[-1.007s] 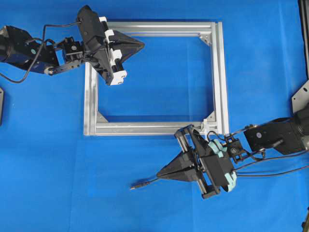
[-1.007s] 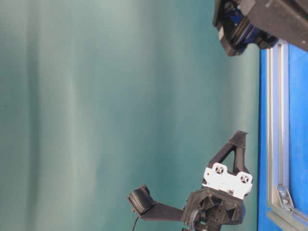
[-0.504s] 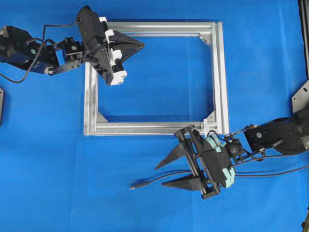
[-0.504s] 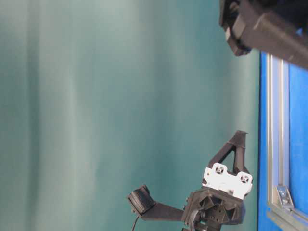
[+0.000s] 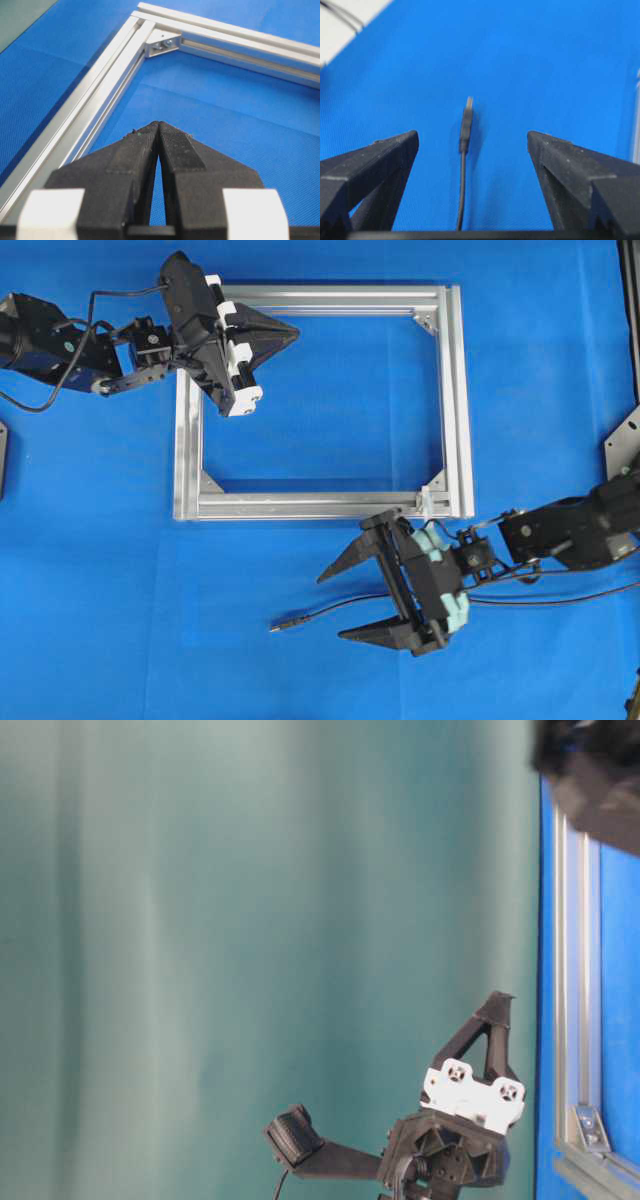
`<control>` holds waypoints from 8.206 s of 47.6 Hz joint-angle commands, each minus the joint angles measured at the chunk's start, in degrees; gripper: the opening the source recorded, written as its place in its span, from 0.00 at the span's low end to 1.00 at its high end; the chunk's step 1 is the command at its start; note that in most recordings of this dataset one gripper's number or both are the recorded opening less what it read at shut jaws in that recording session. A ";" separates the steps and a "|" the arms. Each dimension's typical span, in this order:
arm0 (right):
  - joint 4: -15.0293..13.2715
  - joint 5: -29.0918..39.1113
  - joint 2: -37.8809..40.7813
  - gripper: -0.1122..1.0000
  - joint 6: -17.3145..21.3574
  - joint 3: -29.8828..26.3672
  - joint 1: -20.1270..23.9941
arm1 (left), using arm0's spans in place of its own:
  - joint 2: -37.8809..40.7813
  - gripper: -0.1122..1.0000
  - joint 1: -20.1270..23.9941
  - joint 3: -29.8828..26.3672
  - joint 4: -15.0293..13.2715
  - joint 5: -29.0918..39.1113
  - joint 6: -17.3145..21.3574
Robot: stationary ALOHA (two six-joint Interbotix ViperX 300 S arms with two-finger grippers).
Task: Insert the wire through the string loop located on the right side.
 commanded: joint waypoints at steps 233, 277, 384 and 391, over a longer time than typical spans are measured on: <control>12.22 8.88 -27.77 0.06 0.09 29.44 7.38 | -2.02 0.10 -0.18 0.35 0.18 -0.53 -0.70; 12.66 10.81 -40.78 0.06 -0.18 36.47 1.41 | -2.11 0.10 -0.35 0.62 0.18 -0.53 -0.70; 13.80 11.16 -40.78 0.06 -0.18 36.30 -2.99 | -2.11 0.10 -0.79 0.62 0.18 -0.53 -0.70; 13.80 11.16 -40.43 0.06 -0.18 35.95 -2.90 | -2.11 0.10 -0.70 0.62 0.26 -0.62 -0.79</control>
